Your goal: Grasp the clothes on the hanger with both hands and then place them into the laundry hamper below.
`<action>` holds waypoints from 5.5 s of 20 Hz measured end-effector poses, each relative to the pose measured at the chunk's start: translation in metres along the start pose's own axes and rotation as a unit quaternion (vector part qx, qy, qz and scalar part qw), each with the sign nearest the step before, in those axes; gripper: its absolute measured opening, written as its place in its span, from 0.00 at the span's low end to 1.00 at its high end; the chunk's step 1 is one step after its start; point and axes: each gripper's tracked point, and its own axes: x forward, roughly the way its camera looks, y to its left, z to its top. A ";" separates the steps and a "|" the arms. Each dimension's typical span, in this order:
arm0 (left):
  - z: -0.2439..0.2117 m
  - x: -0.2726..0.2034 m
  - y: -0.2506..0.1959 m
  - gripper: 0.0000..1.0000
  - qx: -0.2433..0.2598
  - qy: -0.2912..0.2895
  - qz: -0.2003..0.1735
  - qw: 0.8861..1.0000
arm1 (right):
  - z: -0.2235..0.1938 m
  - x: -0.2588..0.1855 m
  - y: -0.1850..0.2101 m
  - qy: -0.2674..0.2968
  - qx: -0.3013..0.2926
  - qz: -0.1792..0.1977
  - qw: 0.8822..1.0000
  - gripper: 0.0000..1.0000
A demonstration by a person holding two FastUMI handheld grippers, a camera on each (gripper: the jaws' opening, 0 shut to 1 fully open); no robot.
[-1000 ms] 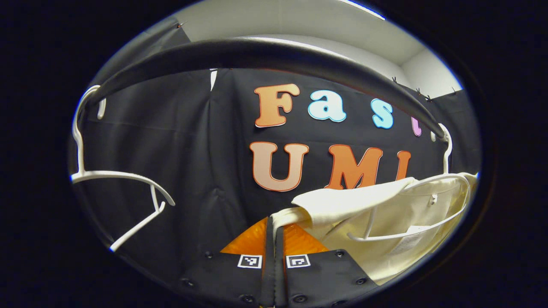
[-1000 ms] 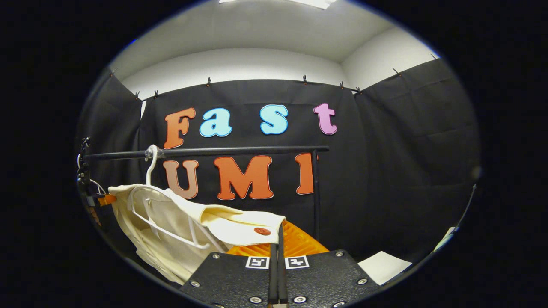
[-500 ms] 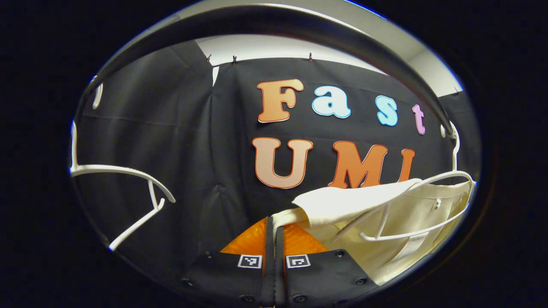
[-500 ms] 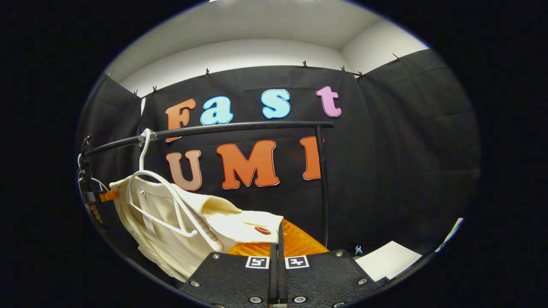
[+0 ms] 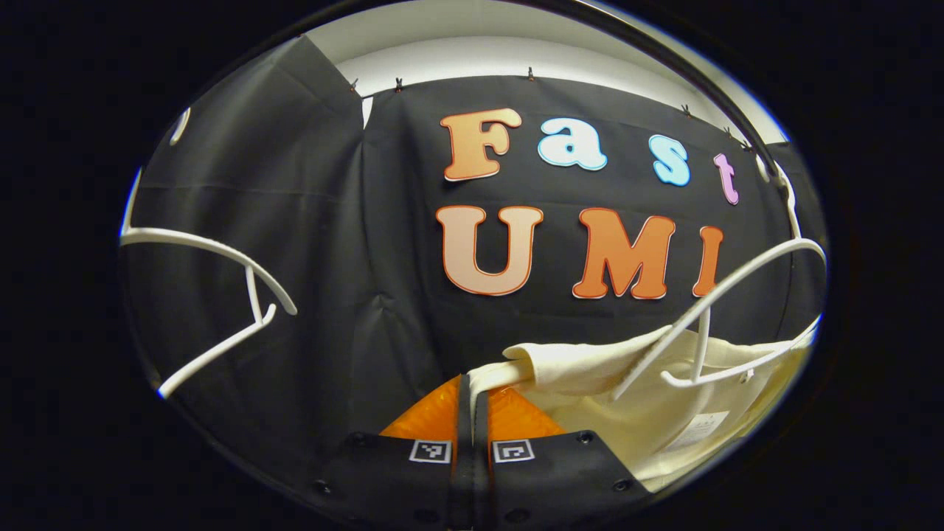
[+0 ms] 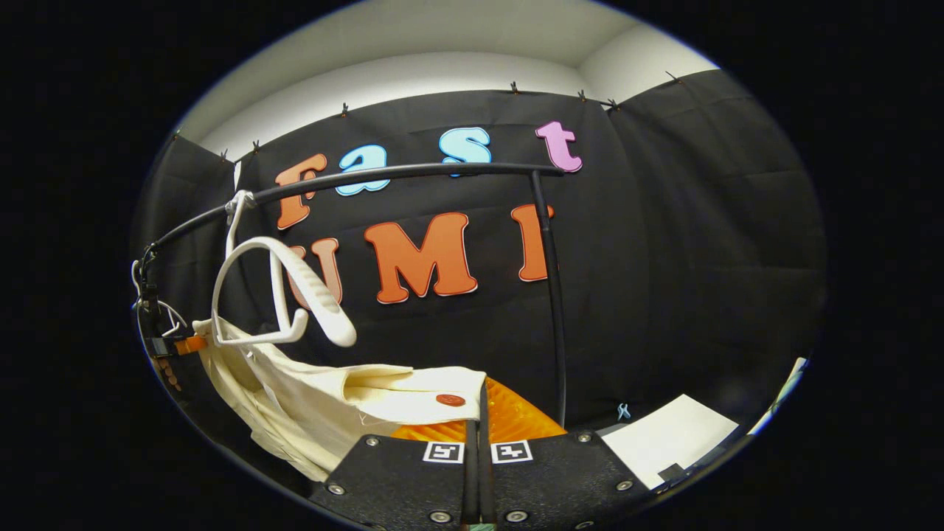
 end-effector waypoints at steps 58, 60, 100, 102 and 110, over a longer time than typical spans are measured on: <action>-0.331 -0.071 -0.198 0.07 0.086 0.403 -0.210 0.887 | -0.340 0.027 0.096 0.266 0.041 -0.052 0.962 0.02; -0.342 -0.073 -0.196 0.07 0.089 0.421 -0.206 0.879 | -0.351 0.027 0.101 0.280 0.029 -0.045 0.959 0.02; -0.426 -0.127 -0.133 0.96 0.077 0.563 -0.153 0.809 | -0.449 -0.005 0.106 0.381 0.040 -0.044 0.923 0.95; -0.415 -0.133 -0.120 1.00 0.076 0.553 -0.149 0.816 | -0.442 -0.016 0.105 0.379 0.036 -0.043 0.924 0.95; -0.378 -0.159 -0.088 0.96 0.048 0.513 -0.141 0.846 | -0.397 -0.069 0.076 0.357 0.046 -0.061 0.931 0.95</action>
